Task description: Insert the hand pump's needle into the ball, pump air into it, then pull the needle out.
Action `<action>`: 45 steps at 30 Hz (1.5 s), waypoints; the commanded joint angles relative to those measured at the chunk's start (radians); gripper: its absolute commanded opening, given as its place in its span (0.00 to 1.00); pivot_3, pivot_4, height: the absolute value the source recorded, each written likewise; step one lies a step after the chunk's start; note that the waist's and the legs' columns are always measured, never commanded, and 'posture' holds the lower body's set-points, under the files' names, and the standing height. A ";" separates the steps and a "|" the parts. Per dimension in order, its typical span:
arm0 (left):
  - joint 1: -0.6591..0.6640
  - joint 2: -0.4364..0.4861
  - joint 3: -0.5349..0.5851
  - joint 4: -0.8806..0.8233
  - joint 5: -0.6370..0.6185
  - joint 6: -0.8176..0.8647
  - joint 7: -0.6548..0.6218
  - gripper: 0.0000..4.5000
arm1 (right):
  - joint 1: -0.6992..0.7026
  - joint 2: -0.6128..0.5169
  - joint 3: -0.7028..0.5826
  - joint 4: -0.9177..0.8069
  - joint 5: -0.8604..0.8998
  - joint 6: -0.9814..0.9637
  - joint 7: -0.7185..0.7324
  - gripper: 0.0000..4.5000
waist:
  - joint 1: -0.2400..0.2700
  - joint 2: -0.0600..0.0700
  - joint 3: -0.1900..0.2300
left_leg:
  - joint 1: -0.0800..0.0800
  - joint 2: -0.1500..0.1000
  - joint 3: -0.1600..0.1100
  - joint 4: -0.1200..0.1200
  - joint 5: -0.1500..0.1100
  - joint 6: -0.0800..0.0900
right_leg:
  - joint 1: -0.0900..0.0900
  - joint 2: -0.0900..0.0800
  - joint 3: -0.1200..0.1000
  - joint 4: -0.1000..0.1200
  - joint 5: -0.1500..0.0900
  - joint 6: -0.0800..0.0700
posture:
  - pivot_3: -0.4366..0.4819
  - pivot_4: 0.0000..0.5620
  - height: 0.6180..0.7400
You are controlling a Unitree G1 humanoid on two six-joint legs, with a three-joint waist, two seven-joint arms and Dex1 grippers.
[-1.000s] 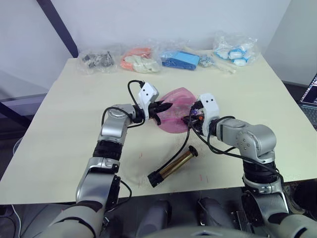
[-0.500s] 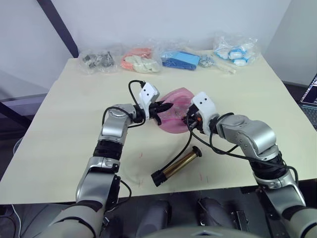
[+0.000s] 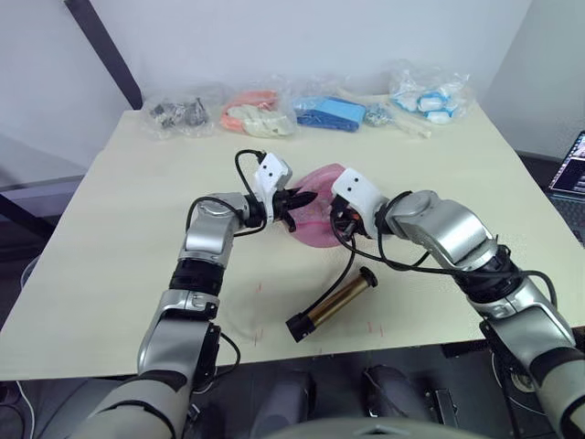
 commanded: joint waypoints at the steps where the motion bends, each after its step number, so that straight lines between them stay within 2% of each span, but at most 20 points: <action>1: 0.088 -0.021 -0.100 0.068 0.030 0.105 -0.017 0.00 | -0.031 0.016 0.071 0.047 -0.020 -0.007 0.046 0.08 | -0.001 -0.001 -0.001 | 0.000 0.000 0.000 0.000 0.000 0.000 | 0.000 0.000 0.000 0.000 0.000 0.000 | 0.48 0.27 1.00; 11: 0.086 -0.024 -0.097 0.067 0.018 0.131 0.007 0.00 | -0.092 0.032 0.172 0.177 -0.094 -0.066 0.166 0.08 | -0.003 -0.004 -0.007 | 0.008 0.001 0.002 0.000 0.000 0.000 | 0.004 0.001 0.002 0.006 -0.002 0.004 | 0.48 0.27 1.00; 27: 0.083 -0.020 -0.090 0.082 0.012 0.177 0.042 0.00 | -0.066 0.133 0.195 0.334 -0.223 -0.184 0.198 0.08 | -0.025 -0.005 -0.017 | 0.017 0.001 0.002 0.000 0.000 0.000 | 0.010 0.002 0.004 0.011 -0.003 0.004 | 0.48 0.27 1.00; 35: 0.073 -0.021 -0.088 0.109 0.009 0.191 0.049 0.00 | -0.052 0.166 0.227 0.404 -0.289 -0.244 0.238 0.08 | -0.027 -0.004 -0.017 | 0.030 0.002 0.003 -0.003 -0.003 -0.005 | 0.020 0.000 0.006 0.011 -0.004 0.006 | 0.48 0.27 1.00; 45: 0.073 -0.019 -0.085 0.122 0.002 0.206 0.046 0.00 | -0.051 0.238 0.217 0.539 -0.385 -0.327 0.262 0.08 | -0.037 -0.003 -0.028 | 0.033 0.003 0.002 -0.005 -0.004 -0.006 | 0.021 0.000 0.005 0.011 -0.005 0.006 | 0.48 0.27 1.00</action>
